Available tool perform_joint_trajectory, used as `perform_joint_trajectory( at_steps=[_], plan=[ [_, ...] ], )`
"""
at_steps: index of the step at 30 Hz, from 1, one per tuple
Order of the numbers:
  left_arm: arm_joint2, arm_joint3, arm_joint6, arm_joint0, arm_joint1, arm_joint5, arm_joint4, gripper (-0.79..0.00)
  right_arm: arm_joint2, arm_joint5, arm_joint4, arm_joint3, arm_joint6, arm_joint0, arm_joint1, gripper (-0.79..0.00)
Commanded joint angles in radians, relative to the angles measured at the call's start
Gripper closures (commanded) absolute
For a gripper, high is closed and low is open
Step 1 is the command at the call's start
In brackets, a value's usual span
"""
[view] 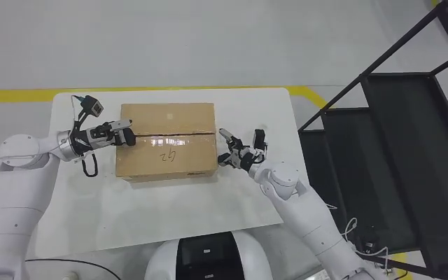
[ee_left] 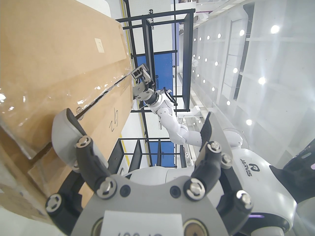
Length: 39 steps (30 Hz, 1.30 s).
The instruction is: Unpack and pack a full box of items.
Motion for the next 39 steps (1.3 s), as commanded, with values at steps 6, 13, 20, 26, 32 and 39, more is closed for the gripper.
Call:
perform_joint_trajectory(
  at_steps=[6,13,20,26,32,39],
  plan=[
    [0.000,0.000,0.000,0.000,0.000,0.000,0.000,-0.785,-0.032,-0.093,0.050,0.098,-0.062,0.061,-0.024,-0.785],
    [0.000,0.000,0.000,0.000,0.000,0.000,0.000,-0.785,-0.055,-0.179,0.076,0.174,-0.120,0.110,-0.046,-0.785],
    [0.000,0.000,0.000,0.000,0.000,0.000,0.000,-0.785,-0.054,-0.290,0.008,0.155,-0.152,0.109,-0.051,-0.785],
    [0.000,0.000,0.000,0.000,0.000,0.000,0.000,-0.785,-0.018,-0.283,-0.047,0.043,-0.129,0.045,-0.039,-0.785],
    [0.000,0.000,0.000,0.000,0.000,0.000,0.000,-0.785,0.031,-0.249,-0.085,-0.064,-0.106,-0.013,-0.025,-0.785],
    [0.000,0.000,0.000,0.000,0.000,0.000,0.000,-0.785,0.051,-0.232,-0.110,-0.105,-0.081,-0.020,-0.021,-0.785]
  ],
)
